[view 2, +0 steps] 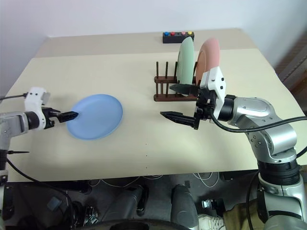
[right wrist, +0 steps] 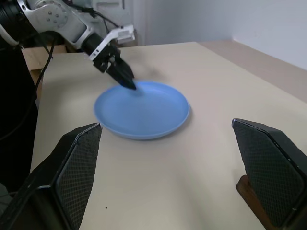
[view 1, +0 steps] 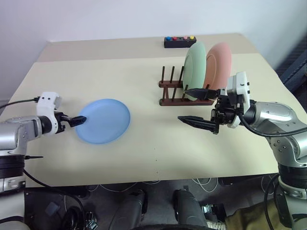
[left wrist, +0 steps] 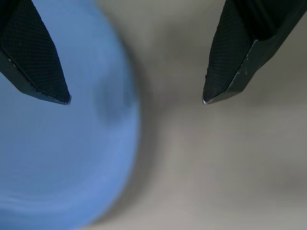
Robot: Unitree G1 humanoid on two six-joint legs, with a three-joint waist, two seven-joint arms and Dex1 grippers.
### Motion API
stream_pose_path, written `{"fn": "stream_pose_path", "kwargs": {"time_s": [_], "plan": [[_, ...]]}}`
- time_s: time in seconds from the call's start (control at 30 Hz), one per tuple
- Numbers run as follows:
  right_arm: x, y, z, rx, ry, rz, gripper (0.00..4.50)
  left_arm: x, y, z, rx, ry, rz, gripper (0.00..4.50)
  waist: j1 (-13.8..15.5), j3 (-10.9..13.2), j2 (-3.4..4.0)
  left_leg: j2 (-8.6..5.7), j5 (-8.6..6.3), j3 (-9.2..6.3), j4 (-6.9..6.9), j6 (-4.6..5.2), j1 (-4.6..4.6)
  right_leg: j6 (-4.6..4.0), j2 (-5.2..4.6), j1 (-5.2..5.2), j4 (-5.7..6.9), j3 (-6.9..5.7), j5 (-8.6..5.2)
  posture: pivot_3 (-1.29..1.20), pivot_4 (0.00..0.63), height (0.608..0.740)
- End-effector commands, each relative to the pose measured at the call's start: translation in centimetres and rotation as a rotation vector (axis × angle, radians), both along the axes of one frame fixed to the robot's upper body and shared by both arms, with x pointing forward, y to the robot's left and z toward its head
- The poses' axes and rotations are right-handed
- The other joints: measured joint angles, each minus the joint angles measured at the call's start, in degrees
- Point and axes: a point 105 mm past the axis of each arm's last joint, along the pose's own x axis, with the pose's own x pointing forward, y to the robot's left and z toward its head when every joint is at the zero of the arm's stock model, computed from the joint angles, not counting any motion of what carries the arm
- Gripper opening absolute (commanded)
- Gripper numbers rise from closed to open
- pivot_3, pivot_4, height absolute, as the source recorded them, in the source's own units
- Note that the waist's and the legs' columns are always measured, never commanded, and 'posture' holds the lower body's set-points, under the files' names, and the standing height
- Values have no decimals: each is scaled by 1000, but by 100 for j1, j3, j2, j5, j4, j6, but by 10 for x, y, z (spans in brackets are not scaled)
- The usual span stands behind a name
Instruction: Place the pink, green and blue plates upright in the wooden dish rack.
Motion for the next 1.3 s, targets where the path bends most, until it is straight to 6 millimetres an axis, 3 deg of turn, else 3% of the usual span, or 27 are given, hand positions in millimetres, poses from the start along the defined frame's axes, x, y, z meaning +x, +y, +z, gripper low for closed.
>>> {"fn": "stream_pose_path", "kwargs": {"time_s": [0.03,0.37,0.8,1.0,1.1,1.3], "plan": [[0,0,11,15,-48,-4,4453,0,10,18,18,3,51,4500,-2,0,0,0,0,0,0,0,0,0,0,1,0,0,0,0,150,740],[2,1,8,28,-48,-25,4453,-5,5,34,-30,261,71,4500,-20,1,-1,-2,1,0,-1,-1,0,0,3,-2,4,0,0,0,150,740],[3,-1,8,23,-48,-48,4453,2,-20,4,-111,409,63,4500,-9,-1,1,-1,2,0,0,-3,0,0,4,-2,6,2,0,0,150,740],[4,-3,8,11,-52,-58,4500,6,-26,-3,-133,417,71,1706,15,-3,1,-3,2,-1,4,-3,0,0,1,2,5,2,0,0,150,740],[5,-3,8,12,-50,-60,4500,7,-25,-1,-149,408,80,58,16,-3,0,-3,2,0,5,-3,0,0,1,3,6,2,0,0,150,740],[5,-3,9,11,-61,-60,4500,6,-27,10,-186,359,62,24,-5,-4,-2,-3,2,-1,3,-3,0,0,1,0,6,2,0,0,150,740]]}}
